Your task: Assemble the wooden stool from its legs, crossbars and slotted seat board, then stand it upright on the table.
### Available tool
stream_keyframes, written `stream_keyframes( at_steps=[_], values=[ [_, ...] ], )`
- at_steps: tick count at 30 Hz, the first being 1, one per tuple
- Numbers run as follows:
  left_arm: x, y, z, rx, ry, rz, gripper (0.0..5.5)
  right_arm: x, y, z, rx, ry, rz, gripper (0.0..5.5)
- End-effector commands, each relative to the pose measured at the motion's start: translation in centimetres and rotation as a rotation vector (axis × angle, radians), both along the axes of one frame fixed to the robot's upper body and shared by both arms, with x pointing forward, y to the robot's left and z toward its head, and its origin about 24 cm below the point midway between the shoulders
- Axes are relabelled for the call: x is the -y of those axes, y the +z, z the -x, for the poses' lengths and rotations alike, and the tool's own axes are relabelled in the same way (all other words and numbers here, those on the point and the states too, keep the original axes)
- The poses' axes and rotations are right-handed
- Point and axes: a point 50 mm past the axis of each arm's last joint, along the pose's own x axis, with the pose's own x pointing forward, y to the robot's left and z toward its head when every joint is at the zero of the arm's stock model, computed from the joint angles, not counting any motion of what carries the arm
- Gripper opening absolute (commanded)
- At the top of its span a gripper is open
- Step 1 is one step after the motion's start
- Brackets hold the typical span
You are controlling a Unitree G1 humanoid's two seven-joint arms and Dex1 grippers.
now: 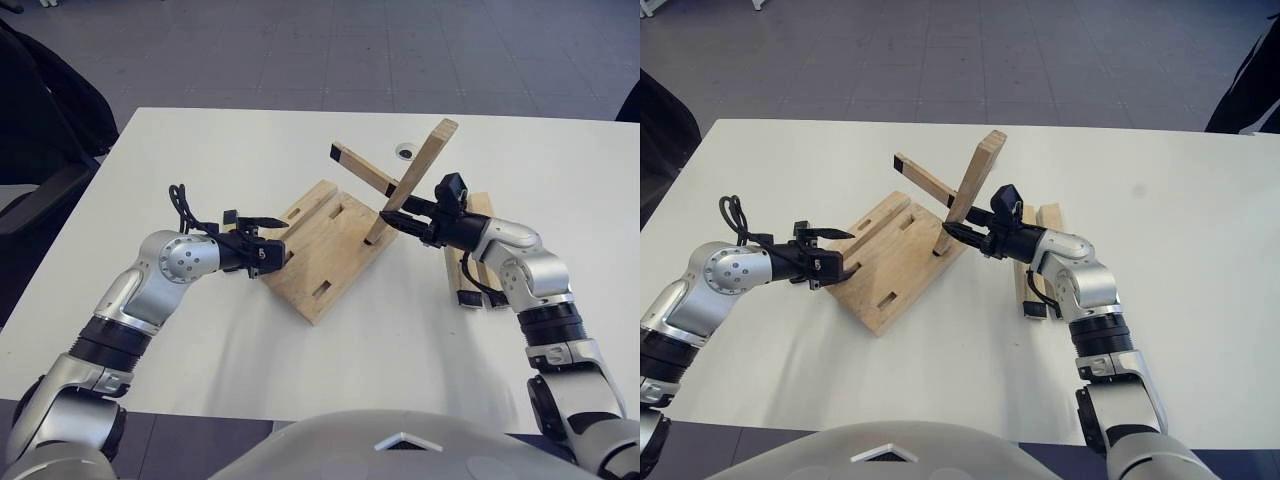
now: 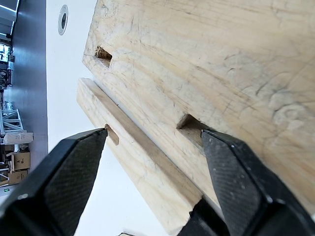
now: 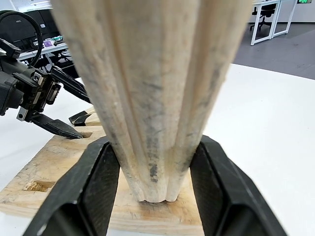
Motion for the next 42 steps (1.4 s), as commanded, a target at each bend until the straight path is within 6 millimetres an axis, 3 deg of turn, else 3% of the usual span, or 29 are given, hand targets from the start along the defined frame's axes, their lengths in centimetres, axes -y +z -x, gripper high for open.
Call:
stream_keyframes(
  at_steps=[1,3,4,15,22,26,29,42],
  values=[
    [0.8,-3.4,2.1,-0.153,-0.036,-0.019,3.57,0.4,-2.5,1.3,-0.149,0.019,0.050,2.03],
    [0.8,-3.4,2.1,-0.152,-0.036,-0.020,3.57,0.3,-2.5,1.4,-0.147,0.028,0.045,2.03],
    [0.8,-3.4,2.1,-0.151,-0.036,-0.020,3.57,0.2,-2.4,1.4,-0.146,0.029,0.043,2.40],
    [0.6,-3.3,1.7,-0.137,-0.008,-0.033,3.57,0.6,-2.3,1.3,-0.162,0.005,0.081,4.28],
    [-0.4,-3.7,1.3,-0.115,0.098,-0.074,3.57,3.1,-1.1,1.8,-0.126,-0.028,0.149,4.28],
    [-0.4,-3.7,1.3,-0.115,0.107,-0.072,3.57,4.3,-1.2,2.7,-0.125,0.029,0.213,4.28],
    [-0.4,-3.6,1.2,-0.111,0.107,-0.069,3.57,4.8,-1.4,2.3,-0.096,0.014,0.263,4.28],
    [1.5,-3.0,0.8,-0.109,0.065,-0.019,3.57,2.6,-5.1,-1.2,0.030,-0.124,0.427,4.28]
  ],
)
